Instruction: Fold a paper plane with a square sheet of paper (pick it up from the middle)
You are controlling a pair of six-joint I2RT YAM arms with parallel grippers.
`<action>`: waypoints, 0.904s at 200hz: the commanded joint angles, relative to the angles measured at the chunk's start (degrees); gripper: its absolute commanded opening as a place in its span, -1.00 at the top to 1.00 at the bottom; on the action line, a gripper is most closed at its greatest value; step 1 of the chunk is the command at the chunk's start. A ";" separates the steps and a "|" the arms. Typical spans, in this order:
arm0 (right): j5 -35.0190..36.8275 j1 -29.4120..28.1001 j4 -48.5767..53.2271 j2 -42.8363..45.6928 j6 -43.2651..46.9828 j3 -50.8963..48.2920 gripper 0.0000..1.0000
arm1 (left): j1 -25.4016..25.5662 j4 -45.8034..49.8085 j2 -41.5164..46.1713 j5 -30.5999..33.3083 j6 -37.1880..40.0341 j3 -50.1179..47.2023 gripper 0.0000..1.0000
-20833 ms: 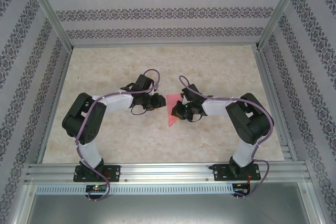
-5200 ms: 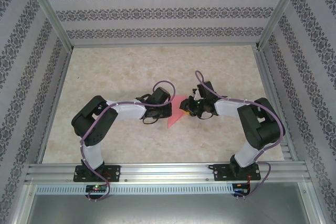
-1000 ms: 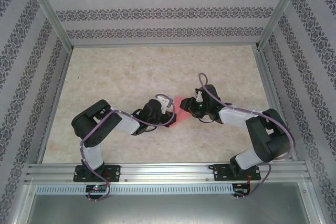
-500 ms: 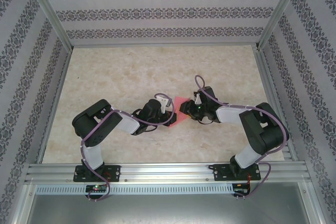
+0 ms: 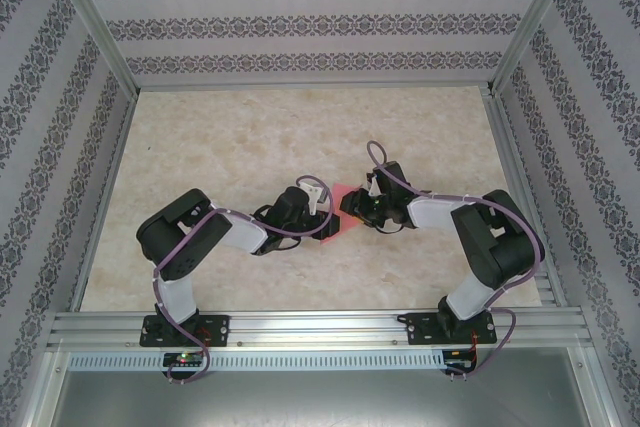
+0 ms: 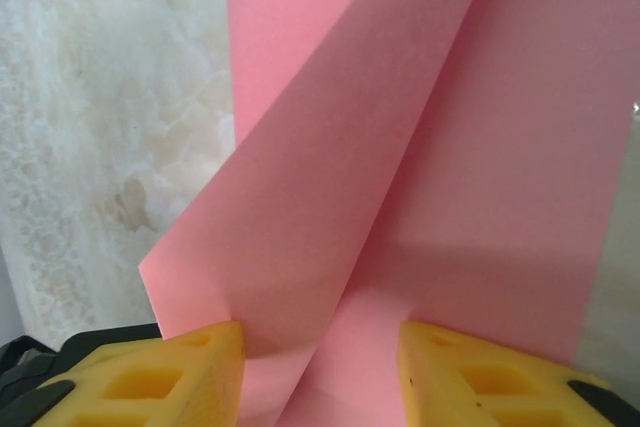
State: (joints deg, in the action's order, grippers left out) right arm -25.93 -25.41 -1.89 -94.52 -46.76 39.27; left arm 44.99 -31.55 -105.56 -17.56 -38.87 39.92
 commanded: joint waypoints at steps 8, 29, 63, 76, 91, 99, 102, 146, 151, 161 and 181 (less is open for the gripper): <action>3.48 -0.94 3.72 -1.28 1.32 1.42 0.06 | -0.95 5.30 3.53 -0.97 -0.05 1.09 0.33; 4.08 -0.94 4.72 -1.52 1.41 1.77 0.03 | -1.46 6.99 4.95 -1.01 -0.18 0.56 0.30; 5.17 -1.38 6.46 -1.98 1.76 2.61 -0.02 | -2.39 9.88 8.54 -0.68 -0.51 -0.55 0.25; 5.85 -1.57 7.54 -2.25 1.98 3.08 -0.05 | -2.80 11.27 10.36 0.52 -0.42 -1.09 0.18; 6.74 -1.91 8.95 -2.84 2.28 3.83 -0.06 | -2.89 11.40 12.73 2.77 -0.38 -2.23 0.12; 7.25 -2.08 9.70 -3.20 2.38 4.21 -0.07 | -2.88 11.96 13.62 3.41 -0.42 -2.38 0.11; 7.48 -2.15 9.96 -3.26 2.46 4.36 -0.07 | -2.89 12.14 13.90 3.43 -0.43 -2.31 0.12; 10.03 -2.91 14.32 -5.69 2.48 6.49 -0.08 | -2.87 12.06 12.43 -0.71 -1.44 -0.43 0.29; 10.38 -2.98 14.78 -5.97 2.38 6.76 -0.09 | -2.89 11.66 11.98 -1.47 -1.67 -0.27 0.32; 10.80 -3.00 15.75 -6.57 2.17 7.14 -0.10 | -2.89 10.80 11.05 -2.88 -2.04 0.00 0.38; 11.71 -3.11 17.88 -7.88 1.38 7.92 -0.13 | -2.89 10.28 9.66 -5.00 -2.86 0.68 0.43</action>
State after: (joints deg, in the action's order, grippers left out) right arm -20.51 -28.01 8.95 -98.08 -45.45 47.72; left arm 42.74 -21.10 -94.15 -18.74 -40.18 38.76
